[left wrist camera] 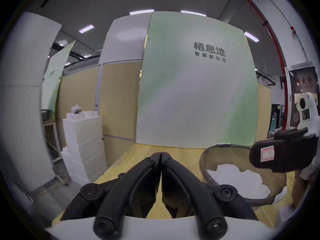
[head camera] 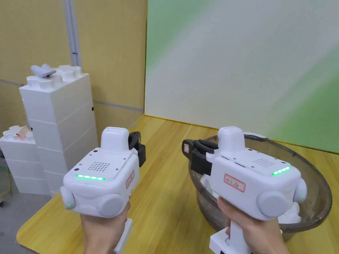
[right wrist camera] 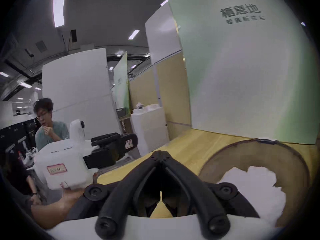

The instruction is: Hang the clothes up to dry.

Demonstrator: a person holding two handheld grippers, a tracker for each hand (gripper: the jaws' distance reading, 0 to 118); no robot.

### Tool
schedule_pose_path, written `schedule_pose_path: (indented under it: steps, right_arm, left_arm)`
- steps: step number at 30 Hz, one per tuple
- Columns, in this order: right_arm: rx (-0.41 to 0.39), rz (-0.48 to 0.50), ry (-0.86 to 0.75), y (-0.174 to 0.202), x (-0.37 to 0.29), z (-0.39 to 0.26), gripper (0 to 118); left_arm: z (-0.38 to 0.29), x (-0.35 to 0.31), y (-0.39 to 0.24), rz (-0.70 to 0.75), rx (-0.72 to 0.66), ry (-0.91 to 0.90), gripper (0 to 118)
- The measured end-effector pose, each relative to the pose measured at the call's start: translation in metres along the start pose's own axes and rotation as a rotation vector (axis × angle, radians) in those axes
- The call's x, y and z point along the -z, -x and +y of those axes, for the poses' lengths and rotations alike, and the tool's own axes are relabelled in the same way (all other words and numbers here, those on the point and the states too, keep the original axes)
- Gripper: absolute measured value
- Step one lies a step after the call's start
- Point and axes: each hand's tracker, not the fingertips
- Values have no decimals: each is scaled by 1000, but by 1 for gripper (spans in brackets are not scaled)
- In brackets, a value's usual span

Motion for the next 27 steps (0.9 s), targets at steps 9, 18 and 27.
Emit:
schedule_pose_path:
  steps: [9, 18, 27]
  right_arm:
    - [-9, 1, 43, 48, 56, -44, 0]
    - [-59, 5, 94, 61, 86, -65, 1]
    - [8, -86, 264, 41, 132, -99, 1]
  left_arm:
    - [-15, -25, 24, 56, 7, 14, 3]
    - [-34, -41, 44, 121, 25, 38, 3]
    - [-36, -28, 34, 95, 4, 55, 3]
